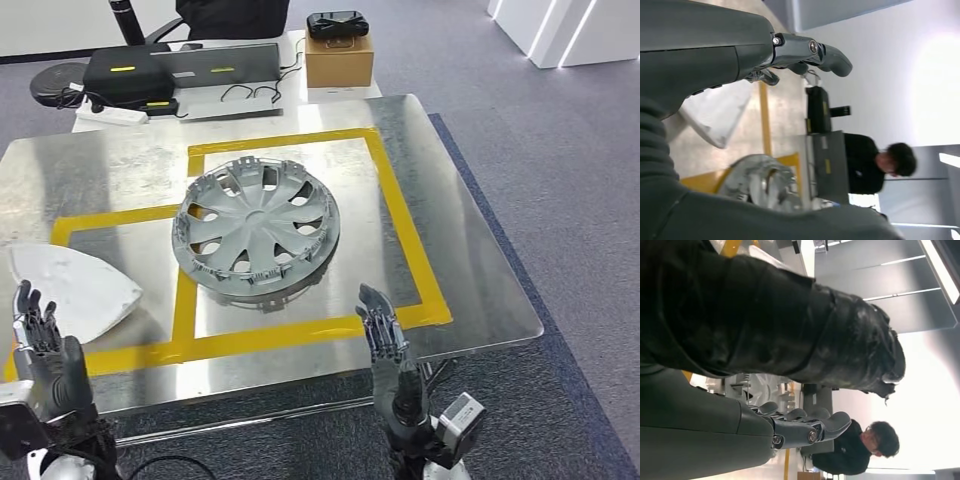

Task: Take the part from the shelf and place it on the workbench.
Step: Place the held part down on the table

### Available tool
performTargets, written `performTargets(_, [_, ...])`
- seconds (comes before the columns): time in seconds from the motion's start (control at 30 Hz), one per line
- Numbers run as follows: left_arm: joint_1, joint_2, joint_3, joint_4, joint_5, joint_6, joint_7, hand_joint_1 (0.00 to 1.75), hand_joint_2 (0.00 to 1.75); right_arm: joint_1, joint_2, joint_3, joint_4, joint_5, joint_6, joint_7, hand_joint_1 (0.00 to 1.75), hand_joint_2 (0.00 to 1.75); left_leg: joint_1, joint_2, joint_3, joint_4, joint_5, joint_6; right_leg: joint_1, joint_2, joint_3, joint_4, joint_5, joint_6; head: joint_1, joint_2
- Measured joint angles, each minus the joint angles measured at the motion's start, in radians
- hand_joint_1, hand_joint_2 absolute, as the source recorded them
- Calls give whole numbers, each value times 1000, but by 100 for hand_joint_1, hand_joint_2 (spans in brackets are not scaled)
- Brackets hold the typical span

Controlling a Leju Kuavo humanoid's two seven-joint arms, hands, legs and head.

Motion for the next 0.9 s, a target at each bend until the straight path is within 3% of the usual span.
performTargets(0.27, [95, 10, -129, -221, -14, 20, -119, 0, 0, 40, 0, -24, -50, 43, -97, -42, 0, 0, 0, 0, 0, 0, 0, 0, 0, 0, 0, 0, 0, 0, 0, 0])
performTargets(0.4, [134, 28, -197, -312, -38, 30, -132, 0, 0, 62, -1, -43, -97, 64, -130, -52, 0, 0, 0, 0, 0, 0, -1, 1, 0, 0, 0, 0, -1, 1, 0, 0])
performTargets(0.9, [154, 55, -255, -388, -41, 47, -134, 0, 0, 78, -2, -63, -140, 90, -160, -53, 0, 0, 0, 0, 0, 0, -1, 2, 0, 0, 0, 0, -1, 1, 0, 0])
